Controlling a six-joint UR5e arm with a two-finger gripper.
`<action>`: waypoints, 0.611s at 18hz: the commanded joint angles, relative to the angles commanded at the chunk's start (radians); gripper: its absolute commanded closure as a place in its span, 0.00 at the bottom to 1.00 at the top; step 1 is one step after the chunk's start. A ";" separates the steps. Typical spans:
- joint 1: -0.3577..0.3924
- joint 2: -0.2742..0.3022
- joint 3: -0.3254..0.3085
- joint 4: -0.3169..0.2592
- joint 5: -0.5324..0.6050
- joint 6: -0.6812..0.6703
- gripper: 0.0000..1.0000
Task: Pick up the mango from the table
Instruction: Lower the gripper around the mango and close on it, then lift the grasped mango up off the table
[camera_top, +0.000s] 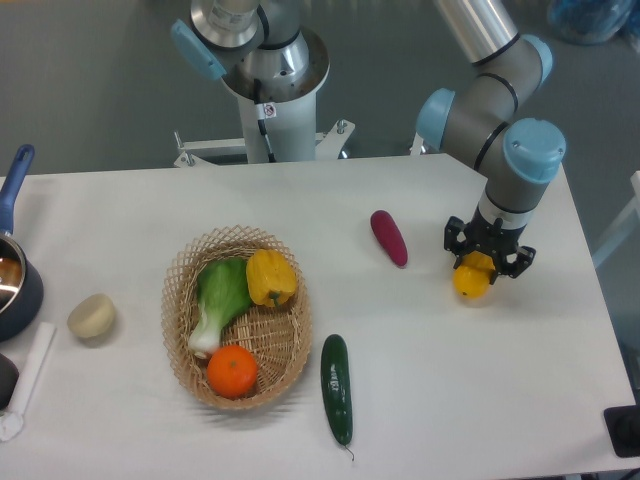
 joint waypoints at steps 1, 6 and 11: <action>-0.014 0.023 0.018 -0.006 0.003 -0.002 0.86; -0.081 0.109 0.147 -0.107 -0.021 -0.015 0.86; -0.106 0.115 0.334 -0.382 -0.064 -0.015 0.86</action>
